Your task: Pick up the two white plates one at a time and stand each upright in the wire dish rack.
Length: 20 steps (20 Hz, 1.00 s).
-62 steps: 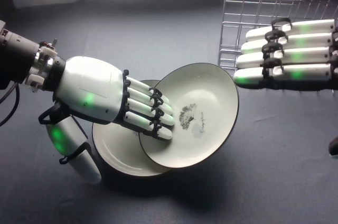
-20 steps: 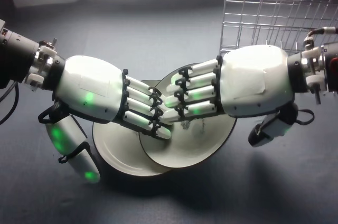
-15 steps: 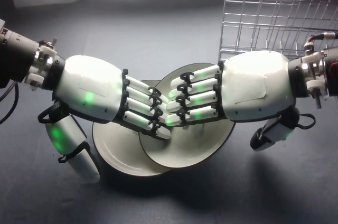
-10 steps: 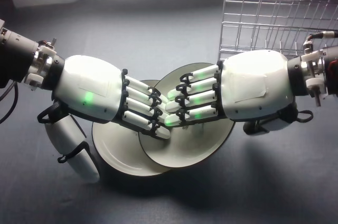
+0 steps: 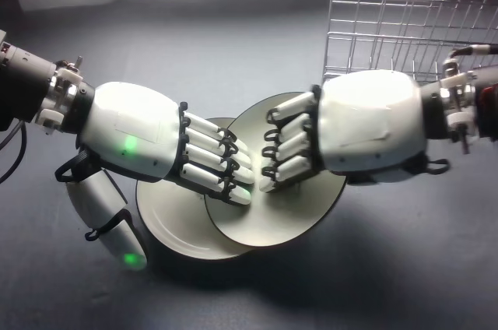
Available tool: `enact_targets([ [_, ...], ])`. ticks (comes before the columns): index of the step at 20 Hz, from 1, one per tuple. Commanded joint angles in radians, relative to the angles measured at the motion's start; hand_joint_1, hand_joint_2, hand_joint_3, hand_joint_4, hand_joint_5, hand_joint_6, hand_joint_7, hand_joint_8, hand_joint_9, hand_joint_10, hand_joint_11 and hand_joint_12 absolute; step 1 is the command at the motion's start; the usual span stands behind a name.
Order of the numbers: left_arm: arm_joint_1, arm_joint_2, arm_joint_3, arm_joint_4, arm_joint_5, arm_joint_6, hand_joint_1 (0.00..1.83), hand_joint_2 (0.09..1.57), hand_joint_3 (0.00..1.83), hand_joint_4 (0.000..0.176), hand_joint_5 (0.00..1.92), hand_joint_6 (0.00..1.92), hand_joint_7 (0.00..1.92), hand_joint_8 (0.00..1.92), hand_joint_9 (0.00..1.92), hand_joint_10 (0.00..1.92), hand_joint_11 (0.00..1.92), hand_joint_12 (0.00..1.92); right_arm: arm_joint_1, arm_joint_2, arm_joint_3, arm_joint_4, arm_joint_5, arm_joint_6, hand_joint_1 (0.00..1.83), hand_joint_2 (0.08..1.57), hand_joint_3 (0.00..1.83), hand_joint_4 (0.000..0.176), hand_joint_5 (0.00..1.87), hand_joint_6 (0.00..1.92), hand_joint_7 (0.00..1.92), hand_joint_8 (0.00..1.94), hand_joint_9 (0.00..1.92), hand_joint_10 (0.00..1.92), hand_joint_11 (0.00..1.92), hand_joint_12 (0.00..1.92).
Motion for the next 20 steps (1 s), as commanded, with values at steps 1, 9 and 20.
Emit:
enact_targets([
  [1, 0.024, -0.01, 0.006, 0.091, 0.122, -0.014, 0.0, 1.0, 0.0, 0.0, 0.08, 0.0, 0.06, 0.0, 0.06, 0.0, 0.0, 0.24, 0.002, 0.007, 0.002, 0.018, 0.022, 0.0, 1.35, 1.18, 0.0, 0.0, 0.75, 1.25, 0.84, 1.05, 0.81, 1.33, 0.58, 1.42],
  [9, 0.02, 0.009, 0.004, 0.051, 0.117, -0.018, 0.0, 1.0, 0.0, 0.0, 0.08, 0.0, 0.05, 0.0, 0.05, 0.0, 0.0, 0.18, 0.005, 0.008, 0.003, 0.019, 0.031, 0.0, 1.39, 1.05, 0.0, 0.0, 1.02, 0.78, 1.17, 0.64, 1.11, 1.02, 0.99, 1.33],
  [20, -0.093, 0.274, -0.177, -0.126, 0.102, -0.048, 0.0, 1.01, 0.0, 0.0, 0.07, 0.0, 0.05, 0.0, 0.04, 0.0, 0.0, 0.19, 0.026, 0.021, 0.002, 0.021, 0.069, 0.0, 1.39, 1.08, 0.0, 0.0, 0.93, 0.97, 1.04, 0.82, 1.04, 1.09, 0.9, 1.28],
])
